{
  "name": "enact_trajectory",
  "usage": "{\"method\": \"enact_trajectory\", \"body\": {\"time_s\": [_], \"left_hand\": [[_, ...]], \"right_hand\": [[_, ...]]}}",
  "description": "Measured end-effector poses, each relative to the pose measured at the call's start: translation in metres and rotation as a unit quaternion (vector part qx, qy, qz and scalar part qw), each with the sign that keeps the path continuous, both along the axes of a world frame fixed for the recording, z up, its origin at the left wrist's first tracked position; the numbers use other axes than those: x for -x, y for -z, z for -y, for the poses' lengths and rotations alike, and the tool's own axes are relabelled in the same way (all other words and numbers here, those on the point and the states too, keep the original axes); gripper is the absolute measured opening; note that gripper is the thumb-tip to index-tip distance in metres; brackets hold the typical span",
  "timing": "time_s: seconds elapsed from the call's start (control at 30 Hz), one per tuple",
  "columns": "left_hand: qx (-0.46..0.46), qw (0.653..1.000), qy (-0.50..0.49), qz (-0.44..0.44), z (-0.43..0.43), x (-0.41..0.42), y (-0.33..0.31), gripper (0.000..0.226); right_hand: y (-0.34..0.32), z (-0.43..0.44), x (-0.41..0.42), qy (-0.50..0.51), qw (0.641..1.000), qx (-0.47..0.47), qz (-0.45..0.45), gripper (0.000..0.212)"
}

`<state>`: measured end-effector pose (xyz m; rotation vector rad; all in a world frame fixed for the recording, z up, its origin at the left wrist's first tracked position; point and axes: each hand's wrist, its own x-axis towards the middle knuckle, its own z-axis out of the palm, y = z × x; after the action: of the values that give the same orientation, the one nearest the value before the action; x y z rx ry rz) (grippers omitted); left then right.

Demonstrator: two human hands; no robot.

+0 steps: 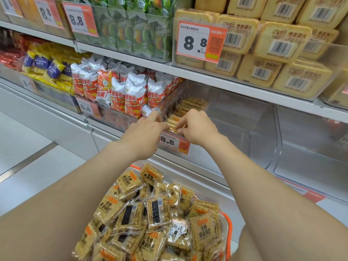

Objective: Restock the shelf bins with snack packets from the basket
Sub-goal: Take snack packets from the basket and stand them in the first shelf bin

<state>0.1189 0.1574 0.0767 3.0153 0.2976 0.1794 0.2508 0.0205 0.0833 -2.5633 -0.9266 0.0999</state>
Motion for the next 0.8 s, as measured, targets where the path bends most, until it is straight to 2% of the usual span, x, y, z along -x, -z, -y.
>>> {"method": "enact_trajectory", "body": {"time_s": [0.03,0.07,0.17,0.23,0.37,0.47,0.53,0.6,0.7,0.8], "left_hand": [[-0.012,1.000,-0.004,-0.007,0.002,0.000,0.000,0.065],[-0.022,1.000,-0.009,-0.014,0.003,-0.001,-0.001,0.065],[-0.042,0.998,-0.025,-0.029,0.007,-0.004,-0.002,0.068],[-0.043,0.998,-0.032,-0.037,0.008,-0.007,-0.002,0.067],[-0.076,0.996,-0.036,-0.016,0.009,-0.009,-0.002,0.053],[-0.135,0.990,0.006,0.029,0.014,-0.010,0.003,0.054],[-0.117,0.992,0.045,0.025,0.015,-0.011,0.005,0.058],[-0.101,0.994,0.046,0.013,0.016,-0.012,0.004,0.057],[-0.109,0.994,0.026,-0.008,0.018,-0.014,0.002,0.053],[-0.107,0.994,0.010,-0.029,0.022,-0.017,0.003,0.052]], "right_hand": [[0.000,0.001,0.000,0.014,1.000,-0.014,0.009,0.003],[-0.001,0.002,0.001,0.028,0.999,-0.024,0.020,0.006],[0.000,0.005,0.002,0.071,0.997,-0.025,0.035,0.030],[-0.001,0.010,-0.006,0.118,0.992,-0.039,0.002,0.043],[0.002,0.023,-0.023,0.202,0.960,-0.115,-0.158,0.025],[0.007,0.024,-0.025,0.198,0.913,-0.162,-0.319,0.039],[0.009,0.019,-0.028,0.172,0.896,-0.177,-0.370,0.044],[0.008,0.013,-0.026,0.148,0.894,-0.179,-0.384,0.042],[0.010,0.009,-0.027,0.139,0.906,-0.181,-0.356,0.036],[0.011,0.011,-0.032,0.142,0.896,-0.212,-0.362,0.023]]}}
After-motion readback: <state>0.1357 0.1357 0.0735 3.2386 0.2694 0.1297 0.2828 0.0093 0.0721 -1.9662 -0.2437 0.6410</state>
